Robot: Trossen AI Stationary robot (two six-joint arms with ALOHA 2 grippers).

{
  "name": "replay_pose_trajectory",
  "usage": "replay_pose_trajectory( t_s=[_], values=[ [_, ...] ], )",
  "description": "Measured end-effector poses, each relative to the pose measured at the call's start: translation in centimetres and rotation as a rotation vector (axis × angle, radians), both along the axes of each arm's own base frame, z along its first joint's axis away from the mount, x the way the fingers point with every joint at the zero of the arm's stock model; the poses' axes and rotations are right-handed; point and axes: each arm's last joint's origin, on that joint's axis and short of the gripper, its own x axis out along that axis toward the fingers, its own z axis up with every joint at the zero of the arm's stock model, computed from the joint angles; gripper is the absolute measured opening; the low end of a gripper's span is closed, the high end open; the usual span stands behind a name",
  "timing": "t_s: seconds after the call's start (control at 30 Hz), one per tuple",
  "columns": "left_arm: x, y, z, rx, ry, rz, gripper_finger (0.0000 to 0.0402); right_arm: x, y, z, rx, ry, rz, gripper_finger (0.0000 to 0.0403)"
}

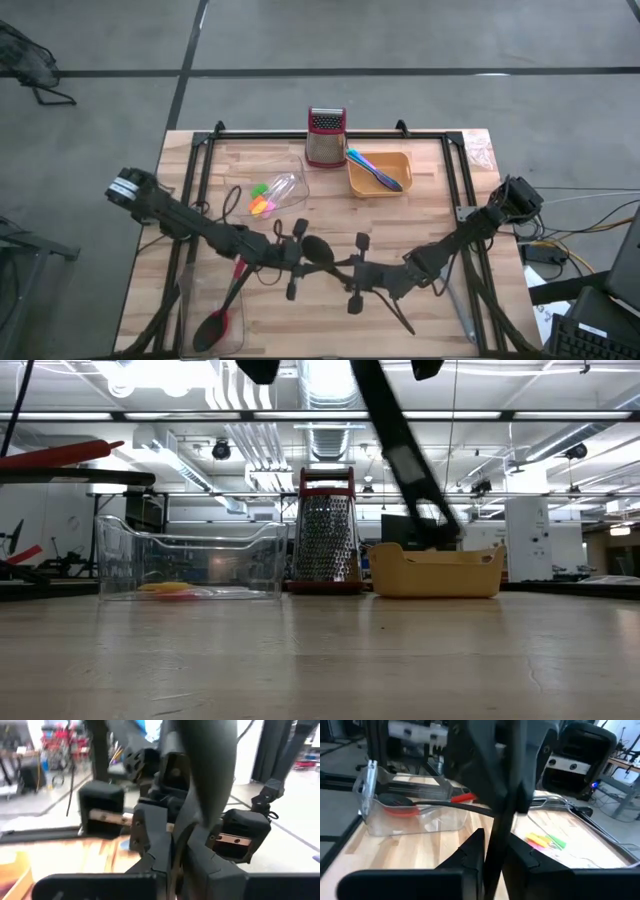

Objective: Pick & Place Kitchen Items
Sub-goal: Put the black serving spoon into the bottom transparent bin

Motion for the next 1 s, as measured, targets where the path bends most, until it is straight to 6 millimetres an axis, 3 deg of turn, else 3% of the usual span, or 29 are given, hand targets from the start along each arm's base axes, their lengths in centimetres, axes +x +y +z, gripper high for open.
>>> replay_pose_trajectory(
  t_s=[0.27, 0.53, 0.63, 1.0],
  values=[
    [-2.8, 1.2, 3.5, -0.054, 0.004, 0.002, 0.0024, -0.1, 0.1, -0.1, -0.034, 0.018, 0.027, 0.0114],
    [-6.9, 3.0, 5.7, -0.18, 0.252, 0.037, 0.0033, -0.5, 0.5, 0.0, -0.079, 0.034, 0.051, 0.0179],
    [-8.5, 3.7, 6.1, -0.255, 0.341, 0.061, 0.003, -0.6, 0.6, 0.0, -0.099, 0.037, 0.057, 0.0193],
    [-14.4, 5.2, 10.4, -0.467, 0.601, 0.008, 0.0032, -0.5, 0.5, 0.0, -0.103, 0.037, 0.053, 0.021]
  ],
)
